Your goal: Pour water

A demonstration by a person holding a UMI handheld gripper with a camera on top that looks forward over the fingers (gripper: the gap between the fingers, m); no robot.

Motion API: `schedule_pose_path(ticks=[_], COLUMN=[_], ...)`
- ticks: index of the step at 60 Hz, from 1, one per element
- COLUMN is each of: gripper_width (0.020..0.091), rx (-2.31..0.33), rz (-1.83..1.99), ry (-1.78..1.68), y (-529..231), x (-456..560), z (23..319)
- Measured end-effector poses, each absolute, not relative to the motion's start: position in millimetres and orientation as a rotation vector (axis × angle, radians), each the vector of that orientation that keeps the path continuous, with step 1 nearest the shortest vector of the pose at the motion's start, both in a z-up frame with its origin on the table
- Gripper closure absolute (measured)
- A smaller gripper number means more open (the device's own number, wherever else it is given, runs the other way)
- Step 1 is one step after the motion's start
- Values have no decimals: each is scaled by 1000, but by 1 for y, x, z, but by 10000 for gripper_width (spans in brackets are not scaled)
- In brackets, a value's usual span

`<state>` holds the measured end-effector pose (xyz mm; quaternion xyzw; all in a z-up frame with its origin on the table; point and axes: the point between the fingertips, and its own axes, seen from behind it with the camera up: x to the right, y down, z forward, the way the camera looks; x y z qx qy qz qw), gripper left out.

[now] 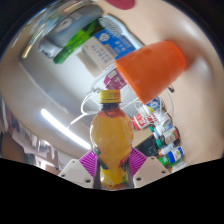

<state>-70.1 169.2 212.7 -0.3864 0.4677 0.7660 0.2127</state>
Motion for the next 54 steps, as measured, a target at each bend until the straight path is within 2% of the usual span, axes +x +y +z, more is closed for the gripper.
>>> schedule_pose_path(ticks=[5, 6, 7, 9, 10, 20, 25, 31, 40, 46, 54], gripper_width=[710, 675, 675, 678, 712, 706, 706, 704, 709, 705, 694], rx=[-1223, -1257, -1294, -1343, -1363, -1398, -1416, -1479, -1642, -1712, -1725], rz=[1971, 1919, 1859, 1736, 1670, 992, 644, 341, 157, 90, 39], ry=[1065, 1011, 969, 869, 825, 466, 349, 271, 184, 112, 38], y=[159, 158, 157, 156, 156, 155, 154, 167, 186, 194, 198], x=[-73, -72, -71, -62, -55, 51, 113, 172, 208, 208, 202], z=[234, 238, 247, 257, 262, 321, 320, 280, 172, 117, 87])
